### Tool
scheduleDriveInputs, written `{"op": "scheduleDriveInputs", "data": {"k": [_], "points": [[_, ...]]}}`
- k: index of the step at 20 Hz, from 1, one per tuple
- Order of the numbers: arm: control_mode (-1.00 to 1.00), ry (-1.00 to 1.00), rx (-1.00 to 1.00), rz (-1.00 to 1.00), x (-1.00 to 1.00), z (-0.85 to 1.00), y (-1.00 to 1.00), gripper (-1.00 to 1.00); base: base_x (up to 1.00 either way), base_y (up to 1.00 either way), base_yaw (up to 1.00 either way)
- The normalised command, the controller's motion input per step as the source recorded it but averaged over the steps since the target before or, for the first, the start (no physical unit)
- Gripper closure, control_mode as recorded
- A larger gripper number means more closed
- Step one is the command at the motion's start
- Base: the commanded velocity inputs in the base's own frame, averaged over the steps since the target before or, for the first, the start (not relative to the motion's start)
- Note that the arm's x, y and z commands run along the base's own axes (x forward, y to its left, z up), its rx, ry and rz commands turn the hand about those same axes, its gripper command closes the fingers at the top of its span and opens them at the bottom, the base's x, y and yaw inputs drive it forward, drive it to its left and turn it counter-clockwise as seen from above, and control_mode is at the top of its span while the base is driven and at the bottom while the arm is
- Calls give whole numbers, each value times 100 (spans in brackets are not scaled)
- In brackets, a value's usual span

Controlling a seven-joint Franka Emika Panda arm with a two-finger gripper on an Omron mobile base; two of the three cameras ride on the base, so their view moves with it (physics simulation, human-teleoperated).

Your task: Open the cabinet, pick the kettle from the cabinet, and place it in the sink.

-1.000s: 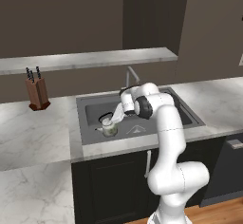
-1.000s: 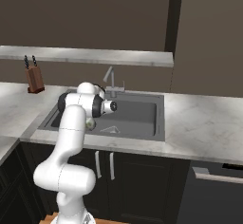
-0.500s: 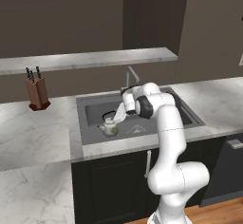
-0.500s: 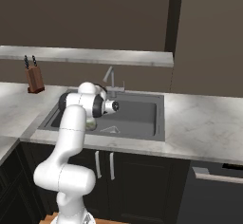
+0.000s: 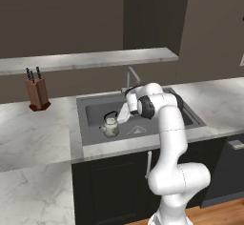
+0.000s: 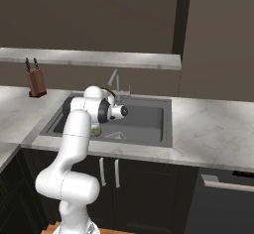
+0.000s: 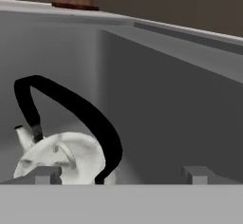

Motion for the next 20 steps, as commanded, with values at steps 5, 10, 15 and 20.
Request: {"op": "scheduleDriveInputs", "data": {"k": [5, 10, 15, 20], "points": [[-100, 0, -4, 0, -3, 0, 0, -100, 0, 0, 0], [-100, 3, -5, -5, -14, 2, 0, -100, 0, 0, 0], [-100, 5, -3, -14, -13, 10, 1, -100, 0, 0, 0], [-100, 0, -2, -15, -11, 11, 0, -100, 0, 0, 0]]}}
